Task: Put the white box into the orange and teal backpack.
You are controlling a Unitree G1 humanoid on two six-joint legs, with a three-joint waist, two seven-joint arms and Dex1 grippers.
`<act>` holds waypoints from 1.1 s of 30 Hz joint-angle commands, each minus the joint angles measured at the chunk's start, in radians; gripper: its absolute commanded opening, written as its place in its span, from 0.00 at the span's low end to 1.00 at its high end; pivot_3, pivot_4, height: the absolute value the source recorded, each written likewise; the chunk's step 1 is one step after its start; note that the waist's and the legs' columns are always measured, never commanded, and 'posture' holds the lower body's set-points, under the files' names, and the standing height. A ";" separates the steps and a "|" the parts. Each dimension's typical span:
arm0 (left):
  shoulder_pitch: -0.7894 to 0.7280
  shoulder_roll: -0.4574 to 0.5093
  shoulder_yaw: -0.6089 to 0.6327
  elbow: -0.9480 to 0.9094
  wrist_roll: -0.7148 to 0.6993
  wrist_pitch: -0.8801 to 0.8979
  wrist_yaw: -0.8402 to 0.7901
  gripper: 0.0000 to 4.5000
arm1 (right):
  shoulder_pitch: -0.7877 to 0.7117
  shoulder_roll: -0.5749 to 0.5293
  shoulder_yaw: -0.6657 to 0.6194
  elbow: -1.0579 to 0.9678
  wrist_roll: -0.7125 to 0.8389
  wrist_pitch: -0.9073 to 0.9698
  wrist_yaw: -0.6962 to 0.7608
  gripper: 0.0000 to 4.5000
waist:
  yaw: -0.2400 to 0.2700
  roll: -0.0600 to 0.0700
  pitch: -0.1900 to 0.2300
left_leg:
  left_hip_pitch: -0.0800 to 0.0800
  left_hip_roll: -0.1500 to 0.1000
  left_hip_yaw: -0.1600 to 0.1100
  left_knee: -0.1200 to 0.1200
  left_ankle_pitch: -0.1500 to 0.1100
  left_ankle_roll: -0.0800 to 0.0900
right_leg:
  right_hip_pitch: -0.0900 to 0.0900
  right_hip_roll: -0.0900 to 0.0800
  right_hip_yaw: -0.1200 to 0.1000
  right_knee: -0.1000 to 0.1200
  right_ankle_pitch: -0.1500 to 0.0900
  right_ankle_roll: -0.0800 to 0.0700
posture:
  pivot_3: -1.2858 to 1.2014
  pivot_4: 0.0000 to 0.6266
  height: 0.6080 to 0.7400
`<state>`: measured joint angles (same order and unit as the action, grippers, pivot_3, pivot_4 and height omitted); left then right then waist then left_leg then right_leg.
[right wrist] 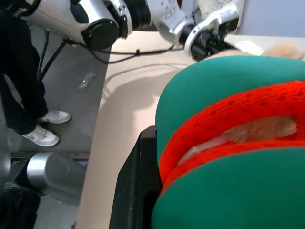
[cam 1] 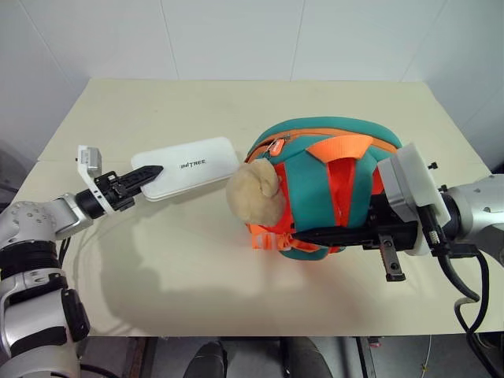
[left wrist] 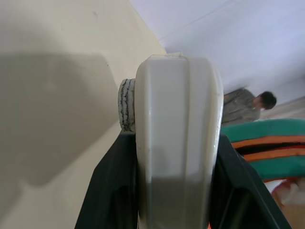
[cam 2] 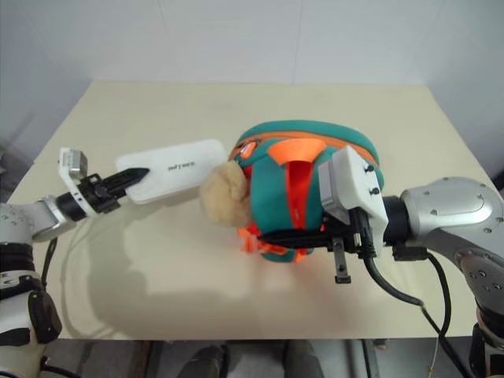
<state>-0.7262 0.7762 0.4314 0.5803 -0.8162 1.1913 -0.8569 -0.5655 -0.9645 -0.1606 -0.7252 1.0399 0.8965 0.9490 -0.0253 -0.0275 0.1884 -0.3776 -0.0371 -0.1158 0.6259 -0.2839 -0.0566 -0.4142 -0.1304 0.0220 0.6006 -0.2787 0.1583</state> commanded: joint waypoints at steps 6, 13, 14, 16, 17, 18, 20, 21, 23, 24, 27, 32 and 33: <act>0.053 0.047 0.059 -0.201 -0.022 -0.112 -0.071 0.29 | 0.059 -0.021 -0.025 -0.007 -0.008 -0.053 0.023 0.12 | 0.006 0.000 0.000 | 0.000 0.000 0.000 0.002 -0.002 0.003 | 0.000 0.000 0.000 -0.002 0.000 0.000 | 0.52 0.24 1.00; 0.141 0.011 0.155 -0.342 -0.054 -0.377 -0.221 0.29 | 0.167 -0.040 -0.038 0.027 -0.065 -0.098 0.068 0.12 | 0.008 0.000 0.000 | 0.000 0.001 0.001 0.002 -0.001 0.000 | 0.000 0.000 0.000 -0.004 0.000 0.000 | 0.52 0.24 1.00; 0.150 0.020 0.158 -0.348 -0.059 -0.390 -0.250 0.29 | 0.175 -0.042 -0.038 0.032 -0.070 -0.103 0.074 0.12 | 0.009 0.000 0.000 | 0.000 0.000 0.001 0.002 -0.001 0.000 | 0.000 0.000 0.000 -0.005 0.000 0.000 | 0.52 0.24 1.00; 0.162 0.032 0.162 -0.356 -0.070 -0.415 -0.304 0.29 | 0.183 -0.043 -0.035 0.040 -0.078 -0.112 0.082 0.12 | 0.011 0.000 0.000 | 0.000 0.000 0.001 0.002 -0.001 0.000 | 0.001 0.000 0.000 -0.005 0.000 0.000 | 0.52 0.24 1.00; 0.167 0.040 0.160 -0.359 -0.071 -0.428 -0.332 0.29 | 0.185 -0.043 -0.032 0.046 -0.082 -0.116 0.085 0.12 | 0.012 0.000 0.000 | 0.000 0.000 0.001 0.002 -0.001 0.001 | 0.001 0.000 0.000 -0.005 0.000 0.000 | 0.52 0.24 1.00; 0.172 0.045 0.159 -0.360 -0.074 -0.433 -0.352 0.29 | 0.186 -0.043 -0.028 0.051 -0.088 -0.121 0.089 0.12 | 0.013 0.000 0.000 | 0.000 0.000 0.001 0.003 -0.001 0.001 | 0.001 0.000 0.000 -0.005 0.000 0.000 | 0.52 0.24 1.00; 0.186 0.062 0.145 -0.366 -0.071 -0.450 -0.412 0.29 | 0.186 -0.042 -0.020 0.059 -0.096 -0.128 0.097 0.12 | 0.016 0.000 0.000 | 0.000 0.000 0.001 0.003 -0.002 0.002 | 0.001 0.000 0.000 -0.004 0.000 0.000 | 0.52 0.24 1.00; 0.194 0.076 0.130 -0.369 -0.068 -0.449 -0.448 0.29 | 0.185 -0.041 -0.014 0.064 -0.102 -0.132 0.102 0.12 | 0.017 0.000 0.000 | 0.000 0.001 0.001 0.003 -0.002 0.002 | 0.001 0.000 0.000 -0.004 0.000 0.000 | 0.52 0.24 1.00; 0.204 0.103 0.099 -0.373 -0.063 -0.448 -0.514 0.29 | 0.183 -0.040 -0.008 0.074 -0.111 -0.139 0.110 0.12 | 0.022 0.000 0.000 | 0.000 0.001 0.001 0.003 -0.002 0.002 | 0.001 0.001 0.000 -0.004 0.000 0.000 | 0.52 0.24 1.00; 0.205 0.112 0.089 -0.373 -0.061 -0.449 -0.534 0.29 | 0.183 -0.039 -0.006 0.076 -0.114 -0.141 0.113 0.12 | 0.022 0.000 0.000 | 0.000 0.001 0.001 0.003 -0.002 0.003 | 0.001 0.000 0.000 -0.004 0.000 0.000 | 0.52 0.24 1.00; 0.181 0.158 0.042 -0.351 -0.037 -0.464 -0.606 0.29 | 0.181 -0.039 -0.001 0.085 -0.128 -0.149 0.130 0.12 | 0.023 0.000 0.000 | 0.000 0.001 0.001 0.003 -0.003 0.004 | 0.001 0.000 0.000 -0.004 0.000 0.000 | 0.52 0.24 1.00; 0.078 0.177 -0.040 -0.269 0.012 -0.515 -0.665 0.29 | 0.162 -0.024 0.023 0.104 -0.146 -0.162 0.134 0.12 | 0.024 0.000 0.000 | 0.000 0.001 0.001 0.004 -0.003 0.004 | 0.001 0.001 0.000 -0.004 0.000 0.000 | 0.52 0.24 1.00; 0.048 0.173 -0.055 -0.240 0.029 -0.534 -0.671 0.29 | 0.159 -0.020 0.026 0.106 -0.148 -0.163 0.131 0.12 | 0.024 0.000 0.000 | 0.000 0.001 0.001 0.004 -0.003 0.004 | 0.001 0.001 0.000 -0.004 0.000 0.000 | 0.52 0.24 1.00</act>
<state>-0.6438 0.9311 0.3791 0.3134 -0.8062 0.6923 -1.5001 -0.3883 -0.9887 -0.1253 -0.6137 0.8886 0.7548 1.0763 -0.0013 -0.0278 0.1886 -0.3775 -0.0366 -0.1145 0.6297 -0.2872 -0.0521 -0.4128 -0.1298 0.0217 0.5969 -0.2787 0.1583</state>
